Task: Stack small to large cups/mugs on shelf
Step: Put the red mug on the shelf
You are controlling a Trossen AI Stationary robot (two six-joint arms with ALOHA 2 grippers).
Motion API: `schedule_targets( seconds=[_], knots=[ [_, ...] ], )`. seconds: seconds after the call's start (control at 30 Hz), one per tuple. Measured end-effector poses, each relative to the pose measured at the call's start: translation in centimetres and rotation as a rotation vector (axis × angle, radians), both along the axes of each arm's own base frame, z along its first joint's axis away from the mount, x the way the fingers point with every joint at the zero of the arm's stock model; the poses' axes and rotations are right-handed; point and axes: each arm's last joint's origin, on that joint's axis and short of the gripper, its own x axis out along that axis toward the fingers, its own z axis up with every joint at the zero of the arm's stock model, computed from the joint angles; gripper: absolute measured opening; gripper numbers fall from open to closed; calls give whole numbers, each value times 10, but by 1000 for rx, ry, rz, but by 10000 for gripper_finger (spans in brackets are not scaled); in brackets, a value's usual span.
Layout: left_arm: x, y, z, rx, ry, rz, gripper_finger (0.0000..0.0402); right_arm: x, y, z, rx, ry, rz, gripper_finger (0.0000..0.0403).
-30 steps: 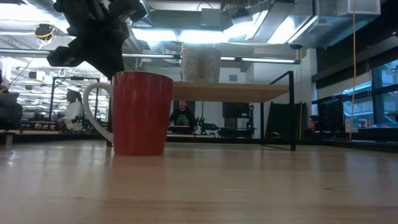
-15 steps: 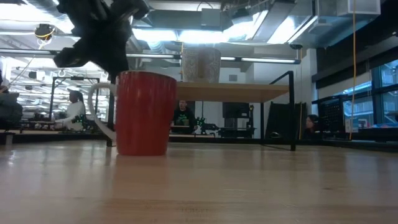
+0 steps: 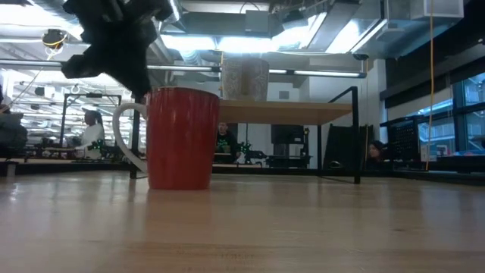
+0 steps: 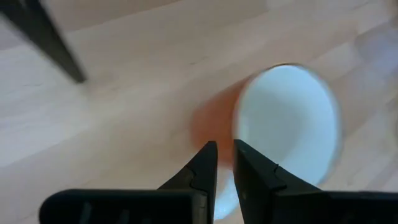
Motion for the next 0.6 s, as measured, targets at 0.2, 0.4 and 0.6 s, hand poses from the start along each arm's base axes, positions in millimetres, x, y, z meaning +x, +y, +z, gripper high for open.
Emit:
schedule_targets(
  seconds=[0.2,0.4,0.6],
  knots=[
    [-11,1,-8,6,154,-22,34,0,3,0,-12,-2,-9,175],
    [-11,2,-16,-6,165,-52,3,9,3,-13,41,38,-42,172],
    [-13,2,-33,-33,145,-62,1,23,10,-40,121,136,-22,123]
  ],
)
